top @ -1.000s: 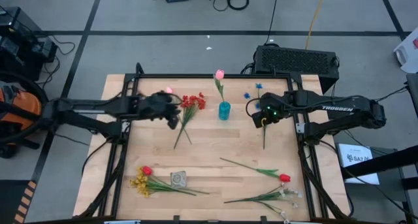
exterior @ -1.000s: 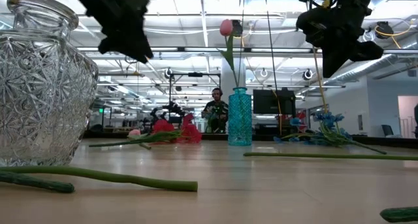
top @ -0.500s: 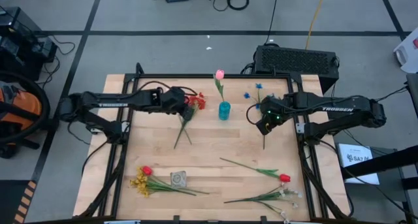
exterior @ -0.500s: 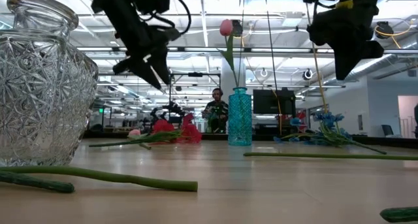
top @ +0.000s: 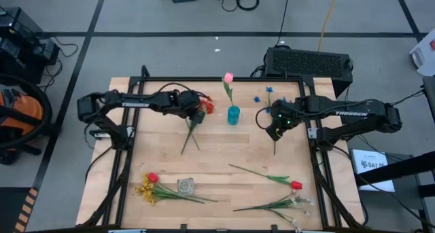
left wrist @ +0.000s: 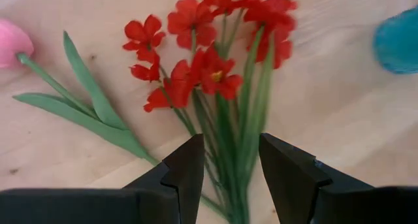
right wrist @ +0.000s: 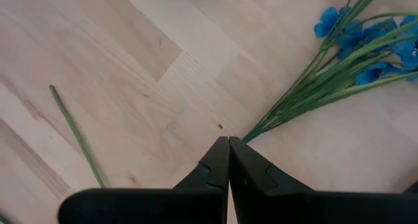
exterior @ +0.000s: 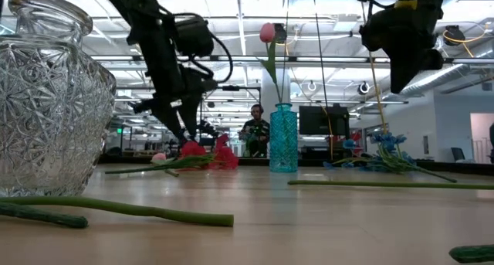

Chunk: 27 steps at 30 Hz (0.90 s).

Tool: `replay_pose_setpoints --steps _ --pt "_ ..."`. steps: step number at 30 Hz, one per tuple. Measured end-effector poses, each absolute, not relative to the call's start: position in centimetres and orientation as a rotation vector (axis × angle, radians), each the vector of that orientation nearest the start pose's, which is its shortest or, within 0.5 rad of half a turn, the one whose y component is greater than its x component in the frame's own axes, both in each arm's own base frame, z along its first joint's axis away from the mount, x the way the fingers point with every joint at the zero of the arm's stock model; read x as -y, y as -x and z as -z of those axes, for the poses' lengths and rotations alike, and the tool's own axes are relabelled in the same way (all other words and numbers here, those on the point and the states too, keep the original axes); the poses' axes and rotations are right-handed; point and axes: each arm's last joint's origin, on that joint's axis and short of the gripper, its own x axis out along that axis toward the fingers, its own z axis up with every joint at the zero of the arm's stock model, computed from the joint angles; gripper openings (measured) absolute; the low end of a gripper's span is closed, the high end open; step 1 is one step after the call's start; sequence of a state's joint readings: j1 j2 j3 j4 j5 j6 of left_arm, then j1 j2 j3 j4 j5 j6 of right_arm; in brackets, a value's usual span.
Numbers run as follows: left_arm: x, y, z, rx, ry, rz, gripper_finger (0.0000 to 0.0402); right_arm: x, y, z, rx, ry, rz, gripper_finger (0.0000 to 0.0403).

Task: Sort flowers into vase by color
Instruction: Put the red flowers into the transparent vase

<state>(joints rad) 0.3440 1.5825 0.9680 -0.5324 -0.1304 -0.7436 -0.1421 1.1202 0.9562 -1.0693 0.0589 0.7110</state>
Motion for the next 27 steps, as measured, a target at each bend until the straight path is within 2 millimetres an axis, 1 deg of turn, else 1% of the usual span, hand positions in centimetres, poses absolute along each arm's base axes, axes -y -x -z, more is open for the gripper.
replay_pose_setpoints --steps 7,12,22,25,27 --pt "-11.5 -28.1 -16.6 -1.033 0.759 -0.831 0.0155 2.9 -19.0 -27.1 -1.08 -0.671 0.593 0.0" --pt "-11.7 -28.3 -15.4 -1.089 0.718 -0.812 0.0155 2.9 -19.3 -27.2 -1.043 -0.687 0.589 0.0" --pt "-12.0 -29.7 -13.6 -1.054 0.759 -0.752 0.0154 3.0 -19.7 -27.4 -0.995 -0.712 0.586 0.0" --pt "-12.0 -29.8 -13.2 -1.064 0.762 -0.749 0.0143 3.0 -19.7 -27.4 -0.994 -0.712 0.587 0.0" --pt "-12.0 -29.8 -13.0 -1.073 0.755 -0.749 0.0121 3.0 -19.7 -27.4 -0.994 -0.711 0.587 0.0"
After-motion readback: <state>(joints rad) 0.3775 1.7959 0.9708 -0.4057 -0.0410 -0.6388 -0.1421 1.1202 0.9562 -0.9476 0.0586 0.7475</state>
